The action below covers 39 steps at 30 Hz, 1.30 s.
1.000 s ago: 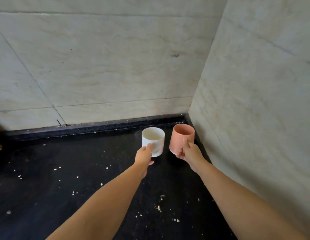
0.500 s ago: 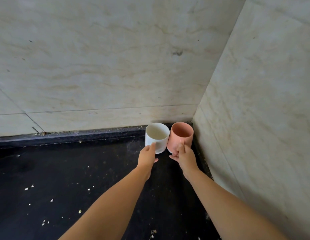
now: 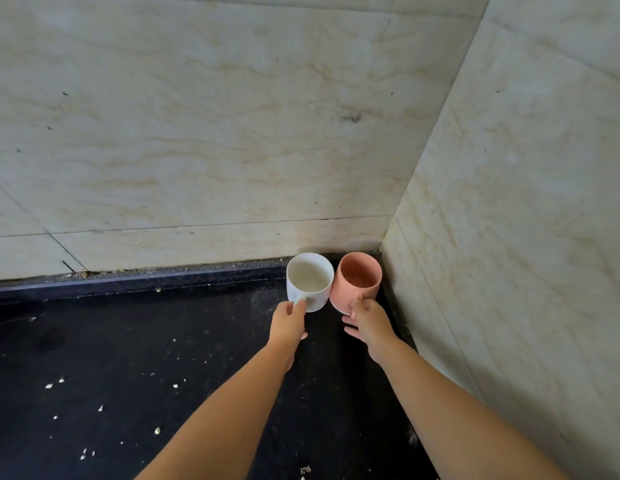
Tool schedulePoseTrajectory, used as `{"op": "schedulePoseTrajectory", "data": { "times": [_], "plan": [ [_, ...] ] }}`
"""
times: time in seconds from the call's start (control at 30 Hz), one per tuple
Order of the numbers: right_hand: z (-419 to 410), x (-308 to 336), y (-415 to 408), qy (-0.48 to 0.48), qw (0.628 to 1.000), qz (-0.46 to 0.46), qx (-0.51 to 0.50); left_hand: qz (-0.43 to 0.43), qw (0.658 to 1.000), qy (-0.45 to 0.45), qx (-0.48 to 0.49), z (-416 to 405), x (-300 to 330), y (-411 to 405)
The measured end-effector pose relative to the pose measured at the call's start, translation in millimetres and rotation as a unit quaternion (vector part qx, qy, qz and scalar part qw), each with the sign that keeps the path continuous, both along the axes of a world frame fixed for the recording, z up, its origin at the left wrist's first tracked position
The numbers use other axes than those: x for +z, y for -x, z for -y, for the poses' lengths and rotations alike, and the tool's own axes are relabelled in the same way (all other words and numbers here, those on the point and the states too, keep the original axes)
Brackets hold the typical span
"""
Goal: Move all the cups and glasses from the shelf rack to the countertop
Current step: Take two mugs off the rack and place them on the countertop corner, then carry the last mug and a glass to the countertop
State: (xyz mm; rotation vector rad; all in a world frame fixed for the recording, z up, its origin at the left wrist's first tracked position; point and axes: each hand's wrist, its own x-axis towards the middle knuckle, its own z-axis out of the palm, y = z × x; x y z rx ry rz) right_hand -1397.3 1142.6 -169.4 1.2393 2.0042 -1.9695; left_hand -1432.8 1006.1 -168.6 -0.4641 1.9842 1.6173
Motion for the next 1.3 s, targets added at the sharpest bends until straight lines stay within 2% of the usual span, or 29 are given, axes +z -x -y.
{"op": "schedulePoseTrajectory", "data": {
  "times": [0.13, 0.2, 0.27, 0.33, 0.4, 0.43, 0.5, 0.6, 0.73, 0.87, 1.1, 1.3],
  "plan": [
    [0, 13, -10, -0.055, 0.998, 0.035, -0.019, -0.029, 0.999, 0.039, -0.002, 14, 16, -2],
    [2, 25, -17, -0.134, 0.990, 0.045, -0.008, -0.037, 0.997, 0.061, -0.025, 25, 29, -2],
    [6, 41, -22, -0.238, 0.970, 0.039, 0.021, -0.082, 0.987, 0.117, -0.078, 35, 44, -2],
    [16, 59, -30, -0.354, 0.933, 0.015, 0.058, -0.168, 0.948, 0.221, -0.158, 48, 60, -8],
    [28, 79, -43, -0.467, 0.877, -0.006, 0.112, -0.255, 0.875, 0.339, -0.234, 61, 76, -19],
    [34, 87, -49, -0.515, 0.843, -0.015, 0.153, -0.293, 0.839, 0.377, -0.260, 66, 82, -25],
    [48, 102, -60, -0.581, 0.781, -0.026, 0.229, -0.343, 0.792, 0.413, -0.291, 76, 94, -38],
    [70, 115, -72, -0.641, 0.708, -0.039, 0.294, -0.382, 0.759, 0.428, -0.308, 93, 110, -56],
    [97, 126, -84, -0.643, 0.687, -0.031, 0.337, -0.413, 0.733, 0.448, -0.303, 118, 128, -77],
    [118, 141, -91, -0.646, 0.665, -0.043, 0.372, -0.405, 0.726, 0.484, -0.274, 144, 144, -93],
    [156, 152, -98, -0.642, 0.605, -0.128, 0.453, -0.348, 0.753, 0.526, -0.188, 193, 153, -146],
    [212, 140, -131, -0.622, 0.527, -0.186, 0.548, -0.261, 0.780, 0.563, -0.085, 251, 143, -236]
  ]
}}
